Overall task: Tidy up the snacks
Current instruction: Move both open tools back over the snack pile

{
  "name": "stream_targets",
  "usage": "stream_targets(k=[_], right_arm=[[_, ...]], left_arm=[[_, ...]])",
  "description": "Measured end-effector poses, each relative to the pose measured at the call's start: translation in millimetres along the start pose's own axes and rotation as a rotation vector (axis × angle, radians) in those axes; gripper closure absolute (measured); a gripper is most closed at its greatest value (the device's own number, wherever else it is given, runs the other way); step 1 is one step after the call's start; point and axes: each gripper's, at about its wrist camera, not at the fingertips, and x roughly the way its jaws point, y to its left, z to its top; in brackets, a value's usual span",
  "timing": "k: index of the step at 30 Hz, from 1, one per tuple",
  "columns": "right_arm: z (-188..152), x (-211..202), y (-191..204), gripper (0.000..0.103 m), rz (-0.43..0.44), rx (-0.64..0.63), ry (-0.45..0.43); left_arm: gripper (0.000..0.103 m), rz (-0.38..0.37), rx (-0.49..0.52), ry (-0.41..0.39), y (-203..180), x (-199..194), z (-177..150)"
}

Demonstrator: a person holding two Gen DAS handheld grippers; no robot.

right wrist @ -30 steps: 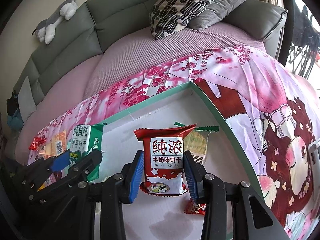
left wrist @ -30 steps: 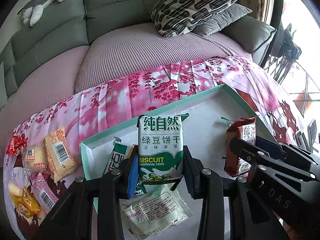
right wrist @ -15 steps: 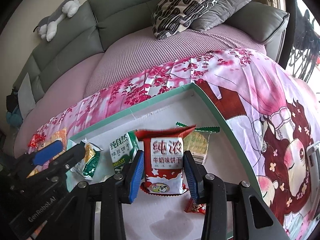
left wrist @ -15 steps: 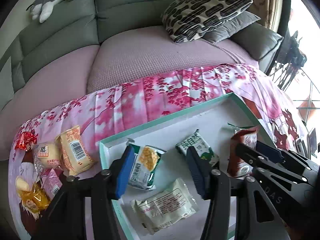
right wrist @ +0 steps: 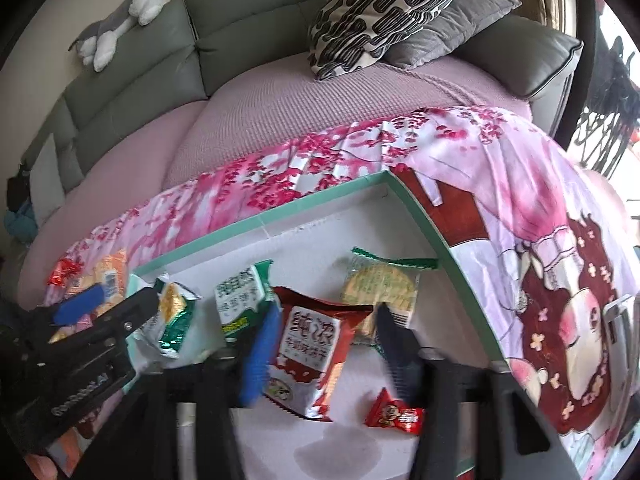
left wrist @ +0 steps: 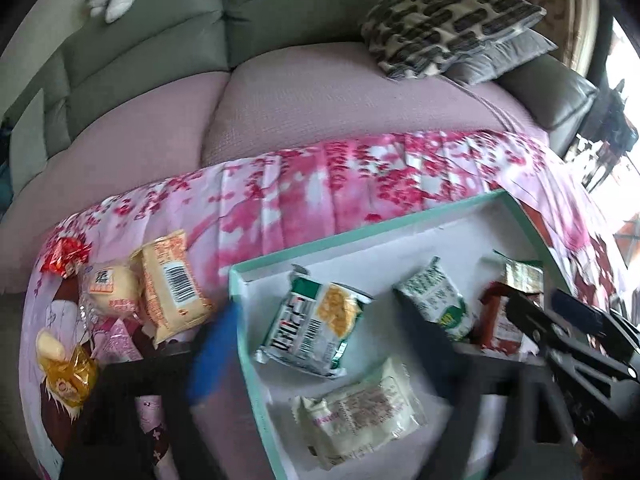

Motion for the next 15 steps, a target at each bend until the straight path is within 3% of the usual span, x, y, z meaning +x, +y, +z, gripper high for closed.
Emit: stream_targets(k=[5,7,12,15], right_arm=[[0.7,1.1,-0.3,0.027,-0.026,-0.013,0.002],[0.7,2.0,0.6,0.015,-0.038,-0.022,0.003],[0.4,4.2,2.2,0.002,-0.064,-0.044,0.001],[-0.1,5.1,0.9,0.0,-0.079,-0.045,0.0]], left_arm=[[0.005,0.066,-0.034,-0.018,11.0,1.4,-0.9],[0.005,0.078,-0.05,-0.002,15.0,4.9,-2.0],[0.005,0.119,-0.058,0.02,18.9,12.2,-5.2],[0.005,0.136,-0.054,0.023,19.4,14.7,-6.1]])
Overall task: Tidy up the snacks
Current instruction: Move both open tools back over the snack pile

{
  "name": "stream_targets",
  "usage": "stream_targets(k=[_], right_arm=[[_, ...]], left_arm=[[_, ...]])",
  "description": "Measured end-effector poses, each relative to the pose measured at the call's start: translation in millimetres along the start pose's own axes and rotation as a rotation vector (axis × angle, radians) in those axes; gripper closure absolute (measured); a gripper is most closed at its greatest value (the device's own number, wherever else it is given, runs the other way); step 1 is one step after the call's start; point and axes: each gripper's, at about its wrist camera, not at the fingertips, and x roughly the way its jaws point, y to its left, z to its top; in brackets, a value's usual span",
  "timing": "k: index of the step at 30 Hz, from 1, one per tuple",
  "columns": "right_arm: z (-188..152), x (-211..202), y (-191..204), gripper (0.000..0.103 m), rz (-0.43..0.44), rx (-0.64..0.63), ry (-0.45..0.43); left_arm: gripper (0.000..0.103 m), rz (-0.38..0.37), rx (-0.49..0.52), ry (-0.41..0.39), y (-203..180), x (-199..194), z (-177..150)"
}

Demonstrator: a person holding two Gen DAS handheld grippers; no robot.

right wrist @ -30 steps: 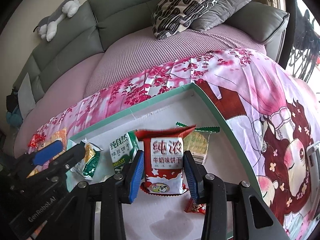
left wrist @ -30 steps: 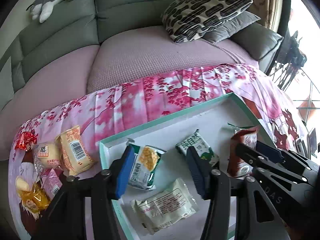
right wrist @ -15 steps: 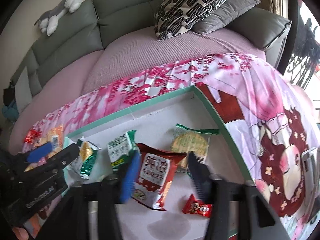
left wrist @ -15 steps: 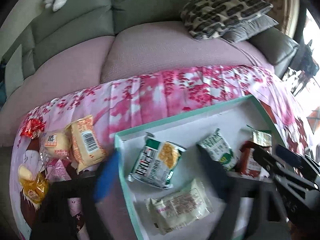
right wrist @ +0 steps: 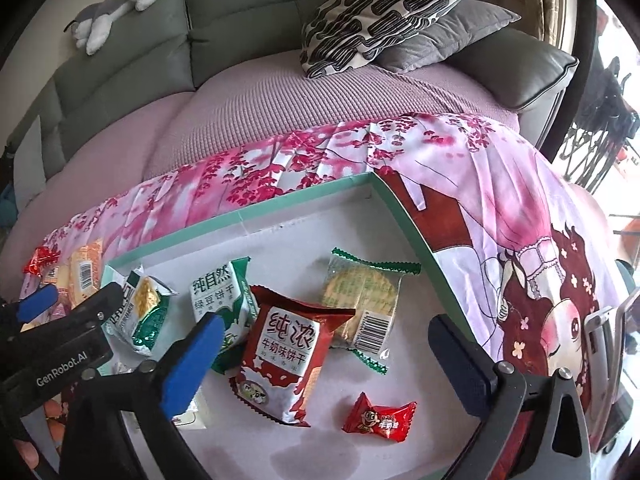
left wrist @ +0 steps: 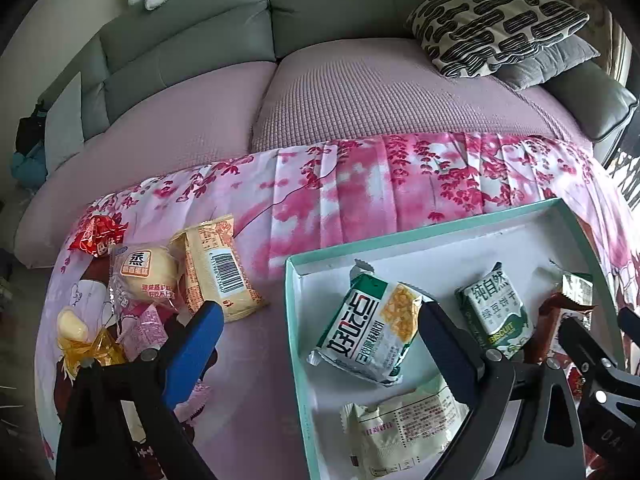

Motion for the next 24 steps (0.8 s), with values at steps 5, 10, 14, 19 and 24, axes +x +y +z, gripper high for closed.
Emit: stream_targets(k=[5,10,14,19,24], right_arm=[[-1.7,5.0,-1.6,0.0,-0.022,-0.008,0.022],[-2.1,5.1,-1.8,0.0,-0.03,-0.012,0.023],[-2.0,3.7,-1.2,0.0,-0.04,-0.015,0.019],[-1.1,-1.3,-0.7,0.0,-0.046,-0.02,0.008],[0.5,-10.3,3.9,0.0,-0.036,-0.033,-0.012]], left_arm=[[0.005,0.008,0.007,0.008,-1.0,3.7,-1.6],[0.005,0.009,0.023,0.012,-3.4,3.7,-2.6],[0.005,0.007,0.029,0.01,-2.9,2.1,-2.6],[0.005,0.009,0.038,-0.007,1.8,-3.1,-2.9],[0.005,0.011,0.019,-0.02,13.1,-9.2,-4.4]])
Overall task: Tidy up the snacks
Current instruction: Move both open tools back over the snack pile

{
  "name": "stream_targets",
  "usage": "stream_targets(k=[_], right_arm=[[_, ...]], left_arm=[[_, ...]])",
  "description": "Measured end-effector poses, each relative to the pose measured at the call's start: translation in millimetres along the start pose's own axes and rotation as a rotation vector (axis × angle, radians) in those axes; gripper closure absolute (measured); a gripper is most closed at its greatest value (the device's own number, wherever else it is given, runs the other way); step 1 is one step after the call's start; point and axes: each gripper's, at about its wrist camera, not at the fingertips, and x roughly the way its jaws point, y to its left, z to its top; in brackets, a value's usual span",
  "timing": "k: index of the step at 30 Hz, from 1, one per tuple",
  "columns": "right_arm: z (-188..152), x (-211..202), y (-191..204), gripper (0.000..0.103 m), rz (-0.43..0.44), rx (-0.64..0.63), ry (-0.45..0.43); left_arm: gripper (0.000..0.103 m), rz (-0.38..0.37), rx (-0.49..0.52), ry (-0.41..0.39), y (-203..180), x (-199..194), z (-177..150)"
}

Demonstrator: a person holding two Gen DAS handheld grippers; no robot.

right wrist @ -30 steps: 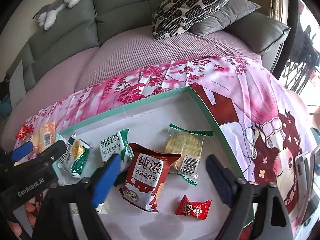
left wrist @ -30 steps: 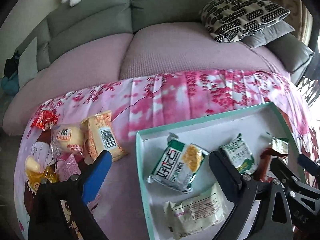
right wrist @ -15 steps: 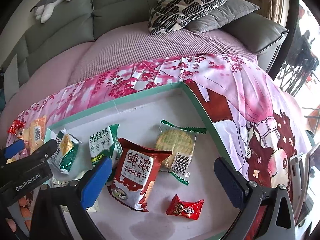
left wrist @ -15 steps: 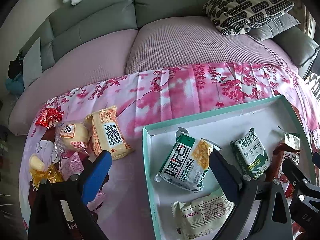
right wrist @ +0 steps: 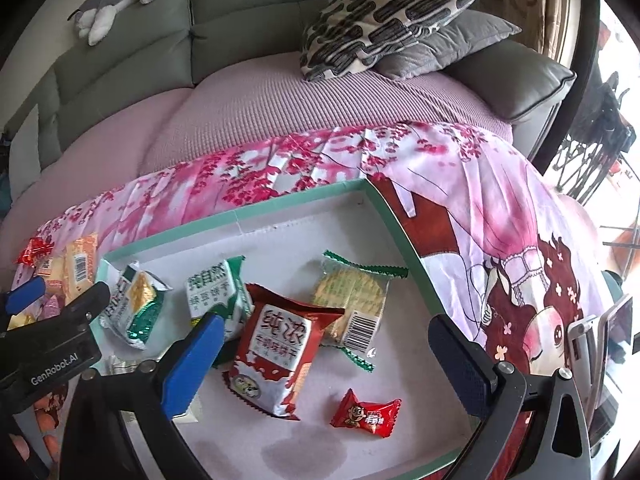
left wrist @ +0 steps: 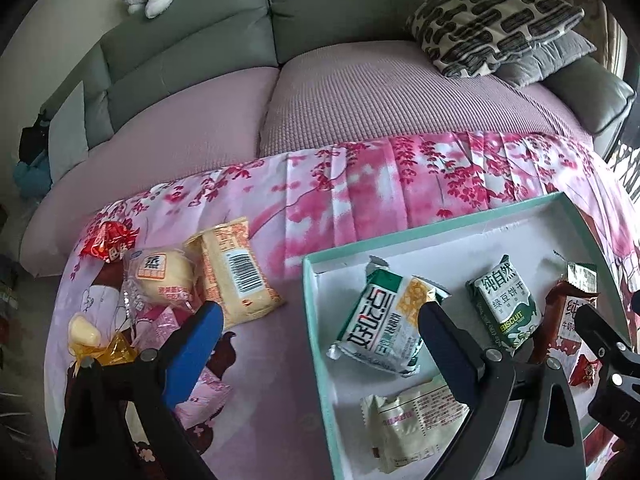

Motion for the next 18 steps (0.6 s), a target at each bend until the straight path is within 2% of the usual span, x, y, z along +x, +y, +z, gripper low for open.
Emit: stream_targets(k=[5,8,14,18], right_arm=[[3.0,-9.3,4.2,0.0,0.009,0.017,-0.024],[3.9,-11.2,7.5,0.0,0.056,0.045,-0.022],[1.9,-12.0,31.4,0.0,0.085,0.012,-0.021],[-1.4,-13.1,50.1,0.0,0.121,-0.013,-0.021]], left_arm=[[0.005,0.028,-0.03,-0.03,23.4,-8.9,-1.0],[0.005,0.047,-0.054,-0.038,38.8,-11.7,-3.2],[0.005,0.065,-0.153,-0.01,84.7,-13.0,-17.3],[0.005,0.124,-0.217,-0.001,123.7,-16.7,-28.2]])
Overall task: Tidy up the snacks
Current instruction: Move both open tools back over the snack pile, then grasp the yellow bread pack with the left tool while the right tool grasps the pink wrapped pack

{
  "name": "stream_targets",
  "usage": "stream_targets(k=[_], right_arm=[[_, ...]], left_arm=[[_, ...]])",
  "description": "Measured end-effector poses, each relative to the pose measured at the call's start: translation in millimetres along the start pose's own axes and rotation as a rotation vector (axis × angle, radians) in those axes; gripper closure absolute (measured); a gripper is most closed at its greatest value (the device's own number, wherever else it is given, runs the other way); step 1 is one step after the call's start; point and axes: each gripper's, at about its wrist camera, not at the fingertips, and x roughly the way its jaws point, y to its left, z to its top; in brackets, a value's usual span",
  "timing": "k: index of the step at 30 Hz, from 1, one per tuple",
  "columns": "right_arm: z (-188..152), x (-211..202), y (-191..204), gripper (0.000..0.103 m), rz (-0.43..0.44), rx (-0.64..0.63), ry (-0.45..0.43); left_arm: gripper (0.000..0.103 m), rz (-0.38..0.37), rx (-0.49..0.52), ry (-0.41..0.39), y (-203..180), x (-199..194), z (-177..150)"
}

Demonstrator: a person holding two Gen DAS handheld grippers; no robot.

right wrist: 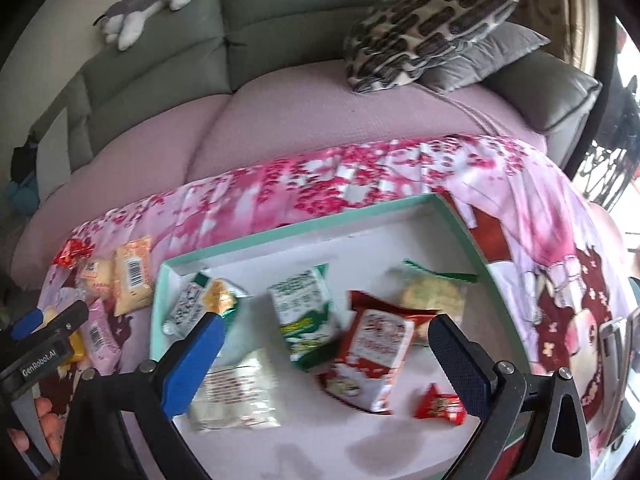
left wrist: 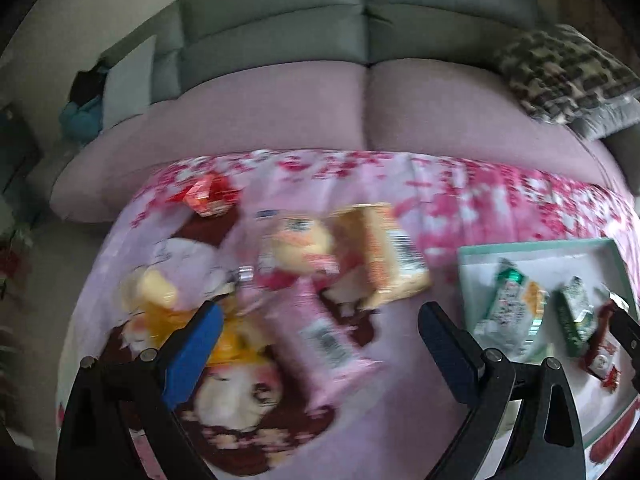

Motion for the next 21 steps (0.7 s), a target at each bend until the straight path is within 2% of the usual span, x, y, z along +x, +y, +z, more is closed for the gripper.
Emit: stream_targets(k=[9,21], right_arm=[[-6.4,0.8,46.4,0.0,0.068,-0.074,0.004],[-20.9,4.6,133.4,0.0,0.209,-0.206,0.028]], left_arm=[[0.005,0.083,-0.116,-0.01,72.3,-12.0,-14.3],[0.005,0.098,-0.275,-0.014,145.4,-21.2,-29.8]])
